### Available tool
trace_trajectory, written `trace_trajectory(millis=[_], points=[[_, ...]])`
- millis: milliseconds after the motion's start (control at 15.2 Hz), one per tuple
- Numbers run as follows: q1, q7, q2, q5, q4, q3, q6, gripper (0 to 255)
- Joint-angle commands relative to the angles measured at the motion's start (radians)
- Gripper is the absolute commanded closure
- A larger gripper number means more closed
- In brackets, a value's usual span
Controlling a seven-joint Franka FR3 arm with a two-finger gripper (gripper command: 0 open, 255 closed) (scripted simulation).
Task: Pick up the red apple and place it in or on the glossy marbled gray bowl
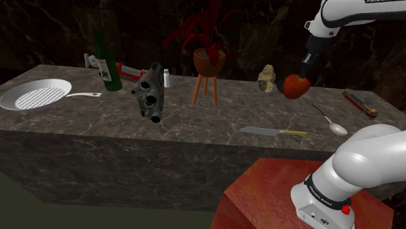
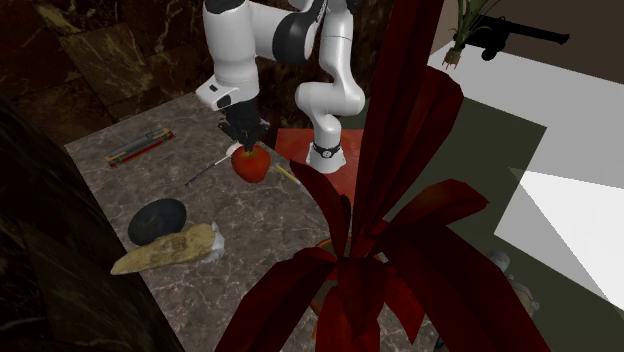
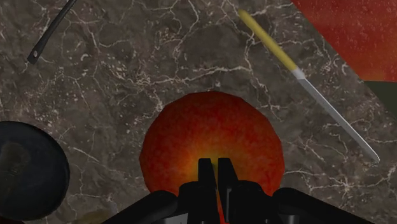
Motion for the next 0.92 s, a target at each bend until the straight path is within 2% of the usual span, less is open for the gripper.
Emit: trace_trajectory(millis=[0,462,858], points=[[0.002,-0.045,0.066,-0.002,0.069,-0.040,0.005,255],[0.017,-0.211,0.306,0.047,0.320,-0.178,0.017,255],[0.007,-0.386,0.557,0.174,0.584,-0.294,-0.008,255]])
